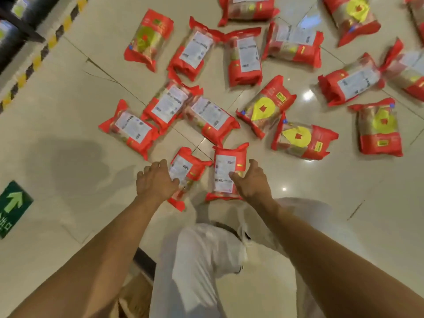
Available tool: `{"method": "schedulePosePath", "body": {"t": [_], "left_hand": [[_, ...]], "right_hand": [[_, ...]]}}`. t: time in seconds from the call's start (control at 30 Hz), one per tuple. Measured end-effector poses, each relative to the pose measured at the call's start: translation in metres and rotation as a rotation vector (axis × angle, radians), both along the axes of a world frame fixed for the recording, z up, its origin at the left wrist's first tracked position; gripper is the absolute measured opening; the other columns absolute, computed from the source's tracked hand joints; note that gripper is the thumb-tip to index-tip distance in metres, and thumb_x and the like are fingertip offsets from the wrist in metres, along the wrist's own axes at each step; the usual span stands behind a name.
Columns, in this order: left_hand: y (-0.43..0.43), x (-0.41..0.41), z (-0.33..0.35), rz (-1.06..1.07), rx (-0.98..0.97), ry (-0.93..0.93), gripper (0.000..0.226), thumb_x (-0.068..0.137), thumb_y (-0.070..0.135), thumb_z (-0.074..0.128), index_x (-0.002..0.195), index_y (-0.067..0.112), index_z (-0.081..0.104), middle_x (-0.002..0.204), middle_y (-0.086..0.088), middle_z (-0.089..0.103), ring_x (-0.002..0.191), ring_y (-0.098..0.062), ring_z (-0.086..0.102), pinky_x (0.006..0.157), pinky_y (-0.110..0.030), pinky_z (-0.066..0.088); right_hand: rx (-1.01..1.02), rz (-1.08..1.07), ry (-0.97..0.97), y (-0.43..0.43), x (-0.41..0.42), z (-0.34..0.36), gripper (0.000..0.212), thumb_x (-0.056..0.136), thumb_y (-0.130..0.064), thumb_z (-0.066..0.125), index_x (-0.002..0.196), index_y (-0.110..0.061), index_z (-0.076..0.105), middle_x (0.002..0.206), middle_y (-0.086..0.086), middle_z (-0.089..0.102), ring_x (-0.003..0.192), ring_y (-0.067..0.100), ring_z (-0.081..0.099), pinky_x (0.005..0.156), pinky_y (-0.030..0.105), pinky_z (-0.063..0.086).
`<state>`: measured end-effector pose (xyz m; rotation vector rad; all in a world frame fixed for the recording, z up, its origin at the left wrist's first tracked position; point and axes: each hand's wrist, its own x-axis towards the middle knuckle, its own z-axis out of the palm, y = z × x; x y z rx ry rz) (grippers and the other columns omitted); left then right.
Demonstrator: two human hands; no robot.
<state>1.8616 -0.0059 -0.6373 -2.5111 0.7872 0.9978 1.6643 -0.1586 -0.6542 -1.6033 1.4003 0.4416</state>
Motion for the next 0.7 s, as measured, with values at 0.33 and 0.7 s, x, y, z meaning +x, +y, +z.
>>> {"method": "schedulePosePath", "body": {"t": [0.33,0.7], "left_hand": [[-0.011,0.053,-0.255,0.082,0.061,0.08,0.085,0.084,0.048,0.078,0.149,0.011,0.037,0.148,-0.016,0.048,0.136,-0.039,0.045,0.107,-0.047,0.042],[0.02,0.101,-0.357,0.434,-0.092,0.368,0.076,0.058,0.06,0.08,0.109,0.004,0.071,0.109,-0.017,0.071,0.108,-0.032,0.062,0.093,-0.036,0.044]], "right_hand": [[0.098,-0.195,0.028,0.013,-0.016,-0.281,0.081,0.066,-0.057,0.071,0.133,-0.021,0.044,0.124,0.01,0.062,0.113,0.036,0.063,0.097,0.054,0.052],[0.222,-0.389,-0.088,-0.005,0.001,-0.372,0.082,0.052,-0.036,0.097,0.117,-0.013,0.053,0.108,-0.002,0.072,0.093,0.017,0.072,0.08,0.037,0.06]]}}
